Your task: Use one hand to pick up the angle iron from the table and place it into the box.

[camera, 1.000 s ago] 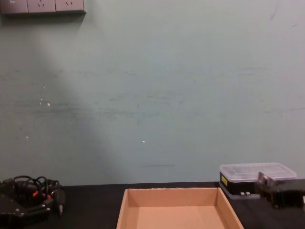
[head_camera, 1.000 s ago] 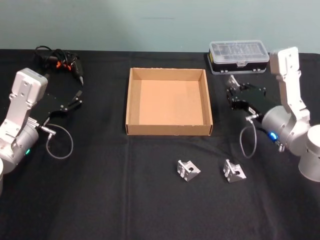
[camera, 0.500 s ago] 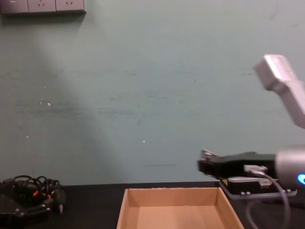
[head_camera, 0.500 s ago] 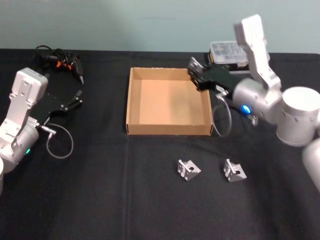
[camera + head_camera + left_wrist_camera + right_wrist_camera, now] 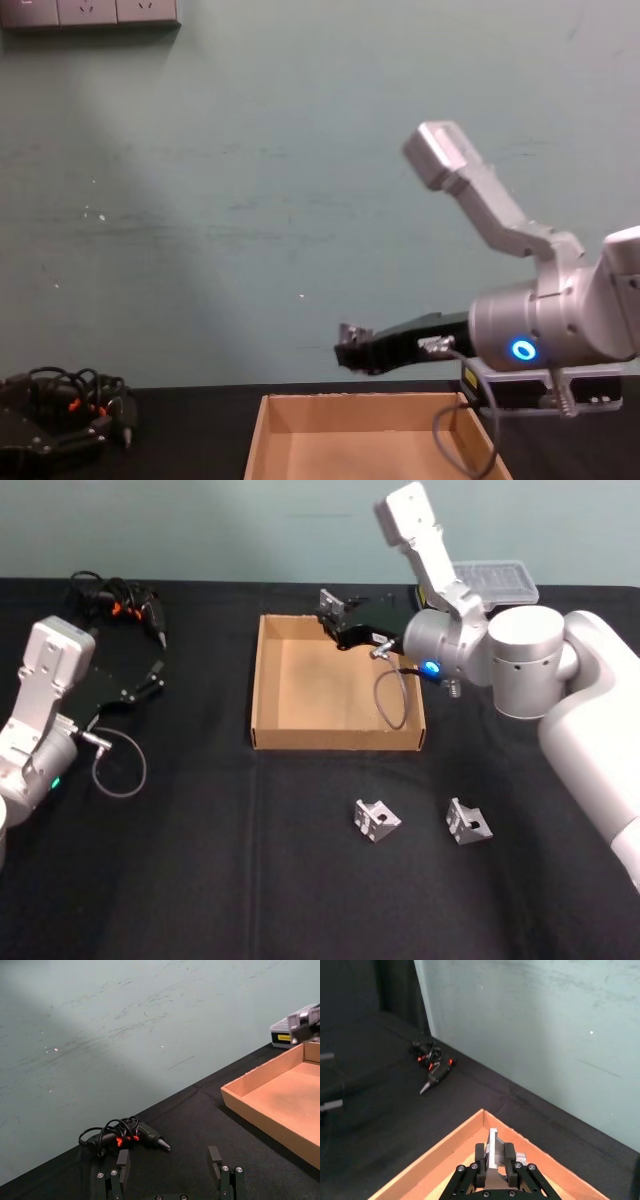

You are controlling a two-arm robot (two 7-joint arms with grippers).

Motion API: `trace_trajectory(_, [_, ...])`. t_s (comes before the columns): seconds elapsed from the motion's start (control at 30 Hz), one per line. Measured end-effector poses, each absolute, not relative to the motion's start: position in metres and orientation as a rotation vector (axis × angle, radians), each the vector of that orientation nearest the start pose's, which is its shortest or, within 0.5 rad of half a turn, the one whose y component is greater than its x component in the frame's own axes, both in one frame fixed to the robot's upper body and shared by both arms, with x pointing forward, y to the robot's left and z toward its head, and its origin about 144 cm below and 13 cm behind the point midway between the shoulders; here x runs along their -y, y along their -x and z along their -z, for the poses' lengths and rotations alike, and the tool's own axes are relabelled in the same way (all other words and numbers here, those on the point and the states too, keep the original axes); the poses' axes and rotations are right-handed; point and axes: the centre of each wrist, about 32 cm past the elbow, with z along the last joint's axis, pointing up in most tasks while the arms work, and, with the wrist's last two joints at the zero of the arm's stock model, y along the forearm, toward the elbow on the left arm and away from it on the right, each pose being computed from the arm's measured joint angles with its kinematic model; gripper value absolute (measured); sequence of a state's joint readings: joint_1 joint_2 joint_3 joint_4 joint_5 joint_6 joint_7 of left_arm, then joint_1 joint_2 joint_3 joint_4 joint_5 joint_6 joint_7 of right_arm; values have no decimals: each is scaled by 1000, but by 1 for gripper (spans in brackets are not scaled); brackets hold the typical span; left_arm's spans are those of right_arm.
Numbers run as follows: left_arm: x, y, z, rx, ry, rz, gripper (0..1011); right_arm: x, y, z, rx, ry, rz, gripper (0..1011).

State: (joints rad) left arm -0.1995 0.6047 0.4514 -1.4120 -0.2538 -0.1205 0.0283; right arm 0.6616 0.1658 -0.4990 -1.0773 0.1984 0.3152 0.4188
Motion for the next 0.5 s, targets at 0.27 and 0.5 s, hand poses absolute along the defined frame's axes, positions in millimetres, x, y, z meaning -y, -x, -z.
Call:
trace_trajectory(0.27, [-310, -489, -1140, 285, -304, -1248, 1011, 157, -622, -1213, -53, 423, 841, 238])
trace_trajectory(0.5, [-310, -489, -1140, 285, -305, -1248, 1011, 149, -628, -1204, -57, 479, 854, 238])
